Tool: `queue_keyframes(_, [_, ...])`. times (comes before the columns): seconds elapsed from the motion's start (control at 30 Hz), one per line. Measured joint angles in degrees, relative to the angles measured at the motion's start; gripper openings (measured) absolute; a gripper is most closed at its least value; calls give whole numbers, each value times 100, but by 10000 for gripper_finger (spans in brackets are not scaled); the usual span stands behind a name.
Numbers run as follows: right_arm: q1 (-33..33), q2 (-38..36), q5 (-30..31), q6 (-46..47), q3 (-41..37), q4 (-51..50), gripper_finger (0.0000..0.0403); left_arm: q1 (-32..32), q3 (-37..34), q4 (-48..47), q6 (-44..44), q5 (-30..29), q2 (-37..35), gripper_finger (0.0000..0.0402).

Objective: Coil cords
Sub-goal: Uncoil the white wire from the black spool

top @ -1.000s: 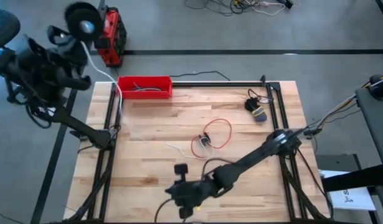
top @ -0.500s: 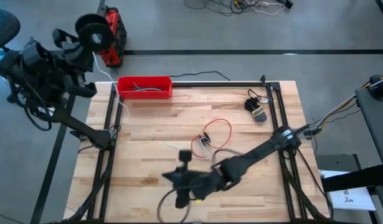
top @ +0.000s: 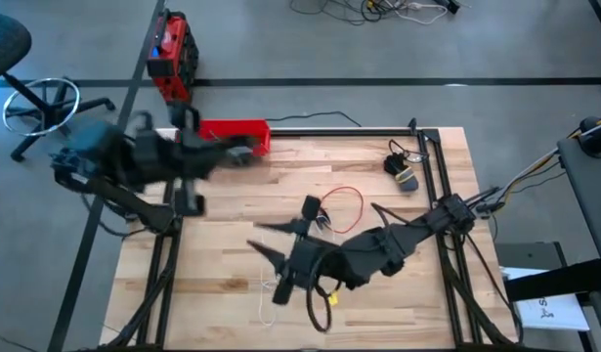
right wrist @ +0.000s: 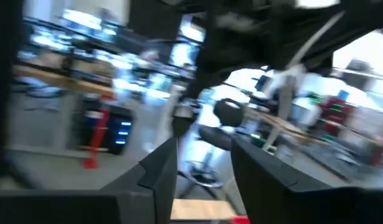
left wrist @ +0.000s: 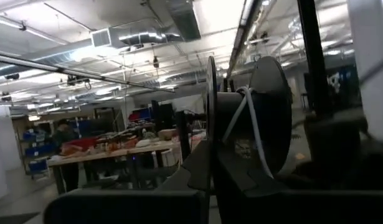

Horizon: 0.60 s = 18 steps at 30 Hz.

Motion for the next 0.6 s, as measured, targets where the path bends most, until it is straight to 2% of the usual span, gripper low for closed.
queue_keyframes(0.1, [-69, 7, 480, -283, 10, 178, 154, 0, -512, 496, 70, 437, 35, 0])
queue_keyframes(0.27, [-188, 28, 450, -33, -39, 210, 162, -7, -1248, 1481, -37, 908, -8, 0])
queue_keyframes(0.4, [-246, 33, 591, 73, -115, 203, 156, 2, -1665, 1848, -53, 1322, -48, 0])
queue_keyframes(0.5, [-305, 33, 593, 120, -157, 215, 148, -6, -1808, 1994, -86, 1783, -73, 0])
queue_keyframes(0.6, [-385, 33, 591, 305, -281, 207, 140, -6, -1870, 2135, -220, 1991, -74, 0])
